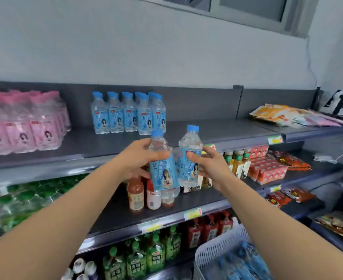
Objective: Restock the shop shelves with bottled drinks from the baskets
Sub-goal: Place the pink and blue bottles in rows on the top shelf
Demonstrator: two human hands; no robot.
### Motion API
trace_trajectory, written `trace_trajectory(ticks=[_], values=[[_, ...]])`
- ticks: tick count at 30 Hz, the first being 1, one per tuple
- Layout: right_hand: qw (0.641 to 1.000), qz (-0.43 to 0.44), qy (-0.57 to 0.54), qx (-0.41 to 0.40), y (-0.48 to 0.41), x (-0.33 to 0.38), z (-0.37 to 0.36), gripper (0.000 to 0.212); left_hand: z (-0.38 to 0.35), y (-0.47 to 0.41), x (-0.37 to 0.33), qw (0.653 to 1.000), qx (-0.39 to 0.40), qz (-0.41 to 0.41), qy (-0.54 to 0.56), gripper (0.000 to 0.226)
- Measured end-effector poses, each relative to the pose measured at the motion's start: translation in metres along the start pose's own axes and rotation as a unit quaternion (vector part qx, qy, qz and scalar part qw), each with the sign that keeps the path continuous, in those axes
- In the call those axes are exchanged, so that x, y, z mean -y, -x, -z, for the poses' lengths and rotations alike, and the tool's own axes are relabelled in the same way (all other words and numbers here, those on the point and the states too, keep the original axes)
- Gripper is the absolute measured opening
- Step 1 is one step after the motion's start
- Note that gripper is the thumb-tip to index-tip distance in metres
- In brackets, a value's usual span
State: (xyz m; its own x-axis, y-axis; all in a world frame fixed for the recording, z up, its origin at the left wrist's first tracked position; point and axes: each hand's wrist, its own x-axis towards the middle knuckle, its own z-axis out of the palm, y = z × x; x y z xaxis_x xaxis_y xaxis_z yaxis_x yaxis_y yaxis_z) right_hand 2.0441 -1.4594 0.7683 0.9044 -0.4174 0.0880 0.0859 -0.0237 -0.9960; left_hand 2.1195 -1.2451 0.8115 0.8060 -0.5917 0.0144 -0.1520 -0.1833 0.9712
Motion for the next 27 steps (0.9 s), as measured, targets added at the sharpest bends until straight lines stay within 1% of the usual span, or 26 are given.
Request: trace_trajectory(ticks=[2,3,5,8,12,16,21,24,27], values=[[1.000,0.023,0.004,0.011,-0.008,0.012,-0.009,0.068,0.015,0.002,-0.010,0.999,-0.034,-0.010,-0.016,0.053],[0.999,0.035,0.007,0.020,-0.013,0.018,-0.014,0.063,0.021,0.003,-0.014,0.998,-0.061,-0.015,-0.026,0.061],[0.998,0.056,0.008,0.034,-0.023,0.029,-0.024,0.054,0.033,0.004,-0.021,0.991,-0.127,-0.028,-0.037,0.069],[0.995,0.080,0.002,0.056,-0.037,0.043,-0.040,0.051,0.050,0.006,-0.027,0.977,-0.208,-0.040,0.003,0.072],[0.993,0.093,0.001,0.072,-0.059,0.054,-0.069,0.056,0.074,0.000,-0.030,0.962,-0.270,-0.050,-0.004,0.067],[0.993,0.091,0.020,0.074,-0.087,0.054,-0.099,0.072,0.099,-0.010,-0.027,0.952,-0.299,-0.054,-0.024,0.067],[0.994,0.080,0.043,0.059,-0.125,0.050,-0.135,0.063,0.133,-0.033,-0.019,0.947,-0.312,-0.055,-0.046,0.067],[0.995,0.072,0.053,0.048,-0.149,0.045,-0.154,0.063,0.151,-0.046,-0.016,0.948,-0.308,-0.066,-0.052,0.059],[0.996,0.059,0.058,0.034,-0.170,0.038,-0.171,0.064,0.166,-0.058,-0.014,0.950,-0.302,-0.066,-0.051,0.058]])
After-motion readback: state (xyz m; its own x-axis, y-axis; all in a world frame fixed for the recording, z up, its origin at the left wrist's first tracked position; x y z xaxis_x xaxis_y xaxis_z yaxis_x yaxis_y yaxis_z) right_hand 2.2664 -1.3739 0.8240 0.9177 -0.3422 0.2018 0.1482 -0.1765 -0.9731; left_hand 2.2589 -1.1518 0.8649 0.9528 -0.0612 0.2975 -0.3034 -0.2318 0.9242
